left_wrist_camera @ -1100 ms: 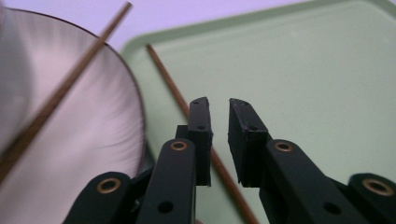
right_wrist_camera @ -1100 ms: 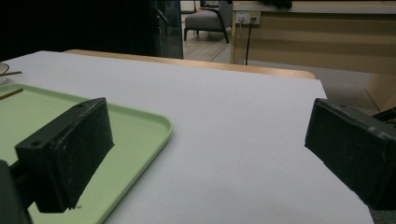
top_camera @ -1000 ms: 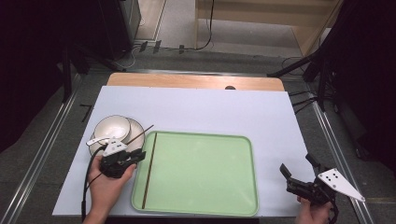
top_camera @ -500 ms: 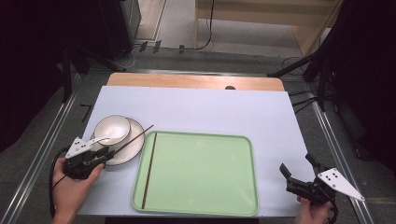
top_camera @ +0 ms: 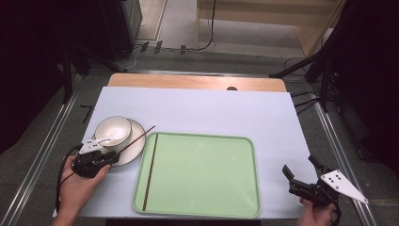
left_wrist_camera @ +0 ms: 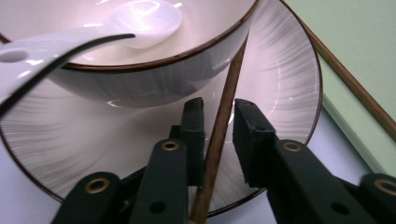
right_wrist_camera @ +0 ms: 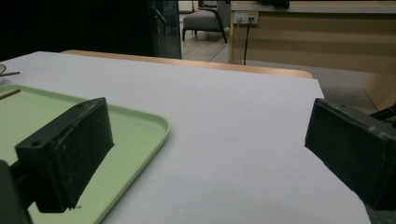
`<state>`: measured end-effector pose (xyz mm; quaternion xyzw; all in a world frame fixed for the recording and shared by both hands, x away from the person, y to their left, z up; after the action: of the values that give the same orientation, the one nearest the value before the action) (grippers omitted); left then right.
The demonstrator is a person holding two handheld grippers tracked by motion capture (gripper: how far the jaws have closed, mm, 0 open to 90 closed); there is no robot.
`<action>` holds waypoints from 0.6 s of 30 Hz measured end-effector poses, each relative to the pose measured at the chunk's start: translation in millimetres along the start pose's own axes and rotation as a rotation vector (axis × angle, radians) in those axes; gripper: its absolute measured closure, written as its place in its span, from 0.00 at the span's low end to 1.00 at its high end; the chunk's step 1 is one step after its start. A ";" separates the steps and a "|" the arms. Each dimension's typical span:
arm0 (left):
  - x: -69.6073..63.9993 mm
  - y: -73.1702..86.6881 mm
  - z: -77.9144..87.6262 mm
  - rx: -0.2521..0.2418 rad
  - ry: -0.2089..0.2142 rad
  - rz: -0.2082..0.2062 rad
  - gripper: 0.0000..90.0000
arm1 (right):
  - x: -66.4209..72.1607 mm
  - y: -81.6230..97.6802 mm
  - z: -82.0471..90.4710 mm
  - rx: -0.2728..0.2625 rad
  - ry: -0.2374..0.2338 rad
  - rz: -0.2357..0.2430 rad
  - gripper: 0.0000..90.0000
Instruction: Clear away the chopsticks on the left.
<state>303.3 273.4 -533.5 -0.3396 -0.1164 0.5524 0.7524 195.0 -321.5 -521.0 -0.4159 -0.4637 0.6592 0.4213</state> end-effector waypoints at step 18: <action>-9.6 -3.6 3.4 0.007 0.045 0.004 0.94 | -1.1 0.1 1.3 -0.002 0.001 0.000 0.01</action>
<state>300.7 265.4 -526.7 -0.3492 -0.0969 0.5467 0.7548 194.1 -322.8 -520.6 -0.4166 -0.4643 0.6585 0.4210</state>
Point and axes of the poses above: each handheld gripper's, and its own axes: z roughly backward along the jaws, y roughly out of its underside, x roughly to its left, the point moved 5 cm from there along -z, roughly forward along the jaws, and after that the axes turned 14 degrees about z, right-handed, at the moved point
